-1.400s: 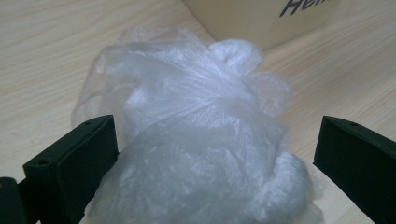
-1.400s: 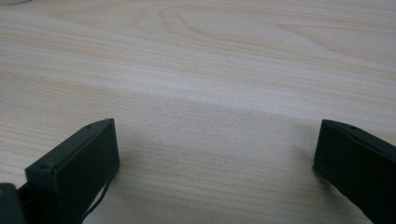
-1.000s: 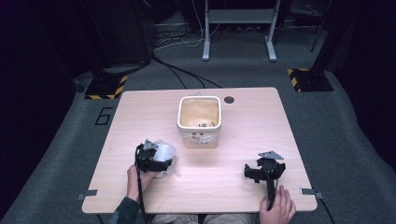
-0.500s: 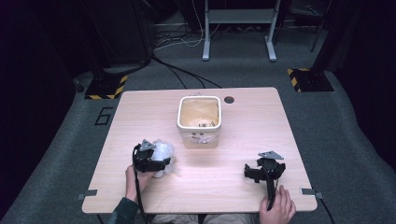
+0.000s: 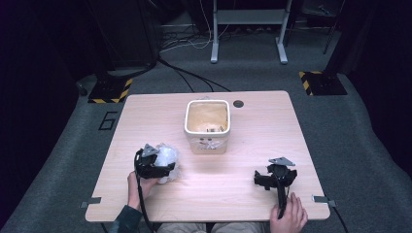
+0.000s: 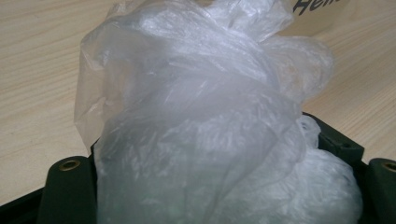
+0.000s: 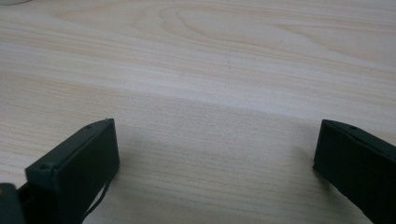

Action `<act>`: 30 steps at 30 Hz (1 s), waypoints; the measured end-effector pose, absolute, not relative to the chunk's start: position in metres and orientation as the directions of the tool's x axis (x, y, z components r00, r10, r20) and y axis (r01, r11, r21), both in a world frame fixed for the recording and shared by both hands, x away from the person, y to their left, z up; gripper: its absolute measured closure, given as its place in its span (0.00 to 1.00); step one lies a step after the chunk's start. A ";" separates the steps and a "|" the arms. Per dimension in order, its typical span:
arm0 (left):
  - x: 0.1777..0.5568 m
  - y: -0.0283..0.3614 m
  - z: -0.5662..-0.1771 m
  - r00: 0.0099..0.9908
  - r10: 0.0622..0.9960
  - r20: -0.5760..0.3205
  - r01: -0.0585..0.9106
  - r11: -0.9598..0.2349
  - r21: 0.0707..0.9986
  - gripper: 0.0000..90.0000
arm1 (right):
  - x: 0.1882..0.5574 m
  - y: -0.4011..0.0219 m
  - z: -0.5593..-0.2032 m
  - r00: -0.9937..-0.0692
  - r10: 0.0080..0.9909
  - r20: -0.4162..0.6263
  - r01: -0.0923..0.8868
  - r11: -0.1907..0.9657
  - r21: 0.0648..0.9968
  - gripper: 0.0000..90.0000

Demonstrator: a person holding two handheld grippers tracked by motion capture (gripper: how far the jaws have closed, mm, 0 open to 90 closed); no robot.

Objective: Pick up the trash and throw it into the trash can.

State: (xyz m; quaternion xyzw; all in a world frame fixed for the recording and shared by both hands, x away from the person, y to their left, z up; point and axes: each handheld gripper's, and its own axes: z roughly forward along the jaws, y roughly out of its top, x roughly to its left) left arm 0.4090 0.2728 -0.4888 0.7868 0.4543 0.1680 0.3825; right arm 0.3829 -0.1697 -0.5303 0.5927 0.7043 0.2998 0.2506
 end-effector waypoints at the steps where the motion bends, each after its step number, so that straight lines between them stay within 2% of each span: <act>1: 0.408 0.273 -0.488 0.530 0.844 -0.081 0.585 -0.294 0.756 0.27 | 0.383 -0.170 -0.530 -0.172 0.985 0.003 0.685 0.117 0.719 0.00; 24: 0.410 0.273 -0.467 0.556 0.829 -0.062 0.545 -0.307 0.780 0.27 | 0.383 -0.170 -0.530 -0.172 0.985 0.003 0.685 0.117 0.719 0.00; 30: 0.411 0.271 -0.460 0.570 0.819 -0.063 0.537 -0.313 0.784 0.27 | 0.382 -0.166 -0.530 -0.148 0.989 0.005 0.689 0.100 0.718 0.00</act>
